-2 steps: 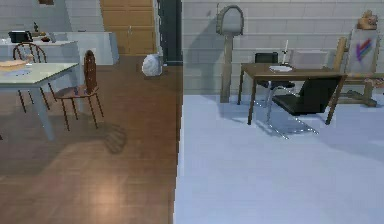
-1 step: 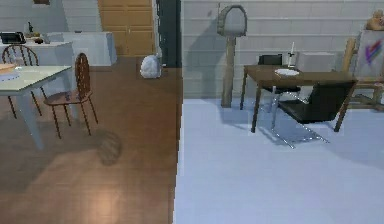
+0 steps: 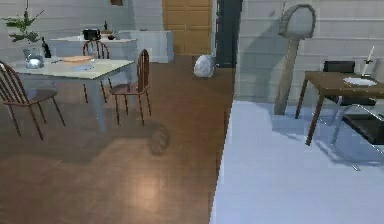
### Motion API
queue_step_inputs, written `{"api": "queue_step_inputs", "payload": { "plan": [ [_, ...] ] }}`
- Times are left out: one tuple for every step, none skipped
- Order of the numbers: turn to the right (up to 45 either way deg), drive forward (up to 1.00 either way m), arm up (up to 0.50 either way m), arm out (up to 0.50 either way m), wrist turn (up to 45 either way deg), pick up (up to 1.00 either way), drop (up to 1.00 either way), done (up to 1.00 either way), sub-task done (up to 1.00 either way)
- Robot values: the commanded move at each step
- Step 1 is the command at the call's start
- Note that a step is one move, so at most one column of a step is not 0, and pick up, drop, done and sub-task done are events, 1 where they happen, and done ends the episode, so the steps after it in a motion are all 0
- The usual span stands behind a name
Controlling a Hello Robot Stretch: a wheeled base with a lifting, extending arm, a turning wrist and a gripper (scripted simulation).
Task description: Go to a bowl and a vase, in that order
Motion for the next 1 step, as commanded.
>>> {"api": "queue_step_inputs", "payload": {
  "plan": [
    [0.0, 1.00, 0.00, 0.00, 0.0, 0.00, 0.00, 0.00, 0.00]
  ]
}}
